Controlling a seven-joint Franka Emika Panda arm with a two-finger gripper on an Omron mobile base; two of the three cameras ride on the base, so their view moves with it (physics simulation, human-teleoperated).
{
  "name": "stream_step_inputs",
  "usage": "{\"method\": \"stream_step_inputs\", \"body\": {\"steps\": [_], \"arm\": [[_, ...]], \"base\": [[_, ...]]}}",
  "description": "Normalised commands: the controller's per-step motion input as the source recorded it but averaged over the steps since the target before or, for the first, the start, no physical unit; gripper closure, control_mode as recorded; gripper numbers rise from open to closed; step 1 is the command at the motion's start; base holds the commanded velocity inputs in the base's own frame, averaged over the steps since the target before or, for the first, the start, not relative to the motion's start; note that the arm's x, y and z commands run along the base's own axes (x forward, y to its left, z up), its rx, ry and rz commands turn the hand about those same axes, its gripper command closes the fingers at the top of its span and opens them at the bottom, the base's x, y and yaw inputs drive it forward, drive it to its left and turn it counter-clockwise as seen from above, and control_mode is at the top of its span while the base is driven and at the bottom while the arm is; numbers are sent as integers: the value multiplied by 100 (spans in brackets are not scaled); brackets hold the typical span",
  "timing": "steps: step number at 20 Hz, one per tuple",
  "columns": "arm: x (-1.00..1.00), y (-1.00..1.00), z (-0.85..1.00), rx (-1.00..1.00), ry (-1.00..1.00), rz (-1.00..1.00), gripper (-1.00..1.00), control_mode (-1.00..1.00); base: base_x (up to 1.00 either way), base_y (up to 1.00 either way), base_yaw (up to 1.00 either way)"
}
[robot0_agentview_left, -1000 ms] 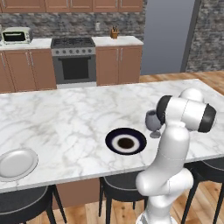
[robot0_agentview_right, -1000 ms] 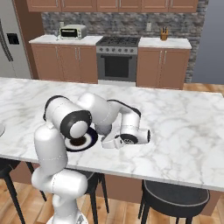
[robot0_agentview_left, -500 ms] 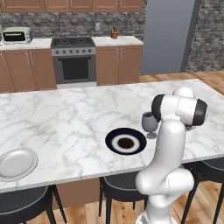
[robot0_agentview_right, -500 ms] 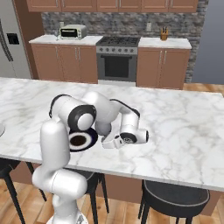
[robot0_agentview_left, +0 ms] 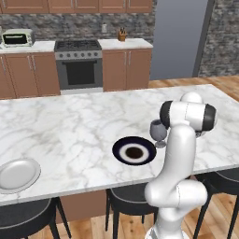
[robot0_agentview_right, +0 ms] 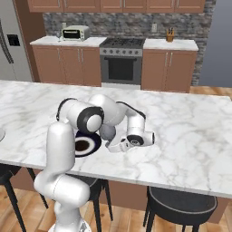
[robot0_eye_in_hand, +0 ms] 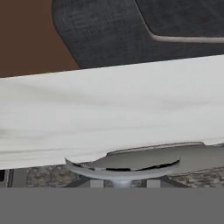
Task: Retrieve the wine glasses from the counter and place one next to each plate.
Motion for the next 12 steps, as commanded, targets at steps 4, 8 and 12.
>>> {"method": "stream_step_inputs", "body": {"steps": [4, 8, 12], "arm": [[11, -1, -25, 0, -2, 12, 100, -100], [0, -1, -38, 0, -6, 12, 100, -100], [0, -6, -61, 0, -18, 11, 100, -100]], "base": [[0, 0, 0], [0, 0, 0], [0, 0, 0]]}}
